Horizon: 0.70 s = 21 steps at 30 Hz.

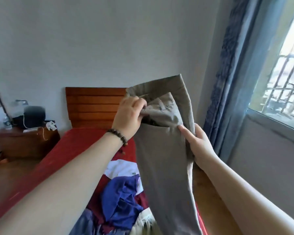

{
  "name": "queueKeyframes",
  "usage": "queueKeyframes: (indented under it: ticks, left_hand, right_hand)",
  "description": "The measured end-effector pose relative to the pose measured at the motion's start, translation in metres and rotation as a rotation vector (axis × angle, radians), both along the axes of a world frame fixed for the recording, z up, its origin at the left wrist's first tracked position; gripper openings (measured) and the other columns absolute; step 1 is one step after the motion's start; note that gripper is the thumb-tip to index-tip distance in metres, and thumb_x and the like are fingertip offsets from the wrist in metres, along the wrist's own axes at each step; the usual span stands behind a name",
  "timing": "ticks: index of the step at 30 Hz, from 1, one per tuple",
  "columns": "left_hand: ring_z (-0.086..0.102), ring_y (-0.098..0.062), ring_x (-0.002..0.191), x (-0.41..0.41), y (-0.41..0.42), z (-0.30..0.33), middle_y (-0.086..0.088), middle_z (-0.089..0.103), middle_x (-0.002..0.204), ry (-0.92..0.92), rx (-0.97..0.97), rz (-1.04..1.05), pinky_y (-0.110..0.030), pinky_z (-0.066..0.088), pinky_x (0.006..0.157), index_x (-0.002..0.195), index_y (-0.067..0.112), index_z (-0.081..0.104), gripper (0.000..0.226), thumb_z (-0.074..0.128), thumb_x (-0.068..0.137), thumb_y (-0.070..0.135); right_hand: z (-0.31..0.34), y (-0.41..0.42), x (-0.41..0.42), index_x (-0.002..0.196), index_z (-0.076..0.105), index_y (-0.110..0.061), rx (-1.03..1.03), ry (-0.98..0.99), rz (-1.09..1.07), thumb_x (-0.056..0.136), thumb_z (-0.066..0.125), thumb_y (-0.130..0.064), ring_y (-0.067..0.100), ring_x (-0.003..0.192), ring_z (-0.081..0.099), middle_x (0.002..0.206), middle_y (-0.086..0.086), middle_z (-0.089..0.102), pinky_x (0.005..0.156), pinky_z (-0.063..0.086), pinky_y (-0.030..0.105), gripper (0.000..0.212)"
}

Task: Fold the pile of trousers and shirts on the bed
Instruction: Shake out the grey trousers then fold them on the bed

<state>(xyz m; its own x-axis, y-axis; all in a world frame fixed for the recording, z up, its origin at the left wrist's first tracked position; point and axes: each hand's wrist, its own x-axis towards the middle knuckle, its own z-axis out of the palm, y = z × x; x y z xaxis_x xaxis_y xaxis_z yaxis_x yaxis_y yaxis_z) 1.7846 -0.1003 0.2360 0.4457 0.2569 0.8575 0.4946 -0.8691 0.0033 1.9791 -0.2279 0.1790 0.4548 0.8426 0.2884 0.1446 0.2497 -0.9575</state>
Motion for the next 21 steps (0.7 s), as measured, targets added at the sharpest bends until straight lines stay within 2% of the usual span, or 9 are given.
queueKeyframes:
  ticks: [3,6,7,10,12,14,17,19,21]
  left_hand:
    - [0.054,-0.032,0.08,-0.007,-0.014,0.011,-0.009,0.058,0.082,0.017,0.037,-0.032,-0.029,0.033,0.08,0.086,0.006,0.06,0.031,0.065,0.064,-0.017]
    - [0.055,-0.031,0.08,-0.022,-0.019,0.003,-0.008,0.058,0.081,0.02,-0.003,-0.025,-0.028,0.034,0.079,0.086,0.007,0.06,0.036,0.062,0.062,-0.021]
    - [0.055,-0.03,0.079,-0.027,-0.02,0.0,-0.006,0.059,0.079,0.027,-0.014,-0.024,-0.028,0.035,0.08,0.084,0.008,0.06,0.037,0.061,0.062,-0.022]
    - [0.056,-0.028,0.074,-0.042,-0.024,-0.013,-0.002,0.057,0.071,0.073,-0.038,-0.011,-0.031,0.038,0.083,0.077,0.01,0.058,0.033,0.056,0.066,-0.021]
    - [0.058,-0.029,0.076,-0.055,-0.025,-0.023,-0.002,0.059,0.071,0.101,-0.082,0.025,-0.033,0.037,0.082,0.076,0.01,0.059,0.03,0.054,0.067,-0.018]
    - [0.06,-0.03,0.09,-0.071,-0.021,-0.033,-0.005,0.065,0.083,0.142,-0.139,0.053,-0.038,0.04,0.085,0.083,0.008,0.064,0.029,0.051,0.071,-0.015]
    - [0.048,-0.03,0.125,-0.09,-0.013,-0.042,-0.013,0.061,0.123,0.205,-0.315,0.062,-0.037,0.034,0.107,0.099,0.004,0.071,0.032,0.049,0.083,-0.013]
    - [0.039,-0.026,0.136,-0.095,-0.013,-0.044,-0.011,0.051,0.139,0.114,-0.512,0.064,-0.033,0.028,0.112,0.101,0.009,0.072,0.024,0.053,0.089,0.0]
    - [0.036,-0.022,0.138,-0.095,-0.016,-0.048,-0.008,0.044,0.145,0.056,-0.686,0.052,-0.033,0.028,0.113,0.11,0.018,0.068,0.021,0.061,0.091,0.024]
  right_hand:
    - [0.03,-0.003,-0.005,0.097,0.068,-0.027,0.057,0.052,-0.035,0.067,0.073,-0.06,0.018,0.09,0.071,0.092,0.0,0.075,0.081,0.056,0.038,0.044]
    - [0.051,0.0,-0.006,0.106,0.068,-0.028,0.098,0.102,0.009,0.073,0.077,-0.044,0.023,0.094,0.071,0.096,0.002,0.075,0.082,0.057,0.042,0.038]
    - [0.055,0.001,-0.008,0.104,0.069,-0.028,0.086,0.051,0.0,0.076,0.077,-0.037,0.024,0.093,0.071,0.096,0.002,0.075,0.083,0.057,0.044,0.03]
    - [0.057,0.007,-0.021,0.088,0.075,-0.019,0.022,-0.269,-0.16,0.083,0.074,-0.022,0.023,0.087,0.069,0.086,0.002,0.074,0.083,0.057,0.044,0.006]
    - [0.054,0.01,-0.03,0.086,0.075,-0.015,0.02,-0.339,-0.2,0.084,0.072,-0.019,0.023,0.086,0.068,0.083,0.001,0.072,0.083,0.056,0.041,0.005]
    - [0.057,0.01,-0.037,0.084,0.073,-0.017,0.041,-0.385,-0.214,0.085,0.071,-0.018,0.02,0.083,0.065,0.08,-0.003,0.07,0.079,0.054,0.033,0.003]
    - [0.067,0.016,-0.045,0.083,0.071,-0.022,0.072,-0.501,-0.231,0.085,0.071,-0.019,0.014,0.082,0.061,0.079,-0.009,0.066,0.075,0.046,0.023,0.004]
    - [0.076,0.02,-0.052,0.082,0.072,-0.023,0.073,-0.563,-0.237,0.084,0.071,-0.02,0.012,0.082,0.061,0.077,-0.012,0.065,0.077,0.045,0.023,0.004]
    - [0.083,0.023,-0.058,0.079,0.071,-0.026,0.074,-0.61,-0.218,0.084,0.072,-0.02,0.009,0.08,0.06,0.076,-0.017,0.064,0.076,0.043,0.021,0.007]
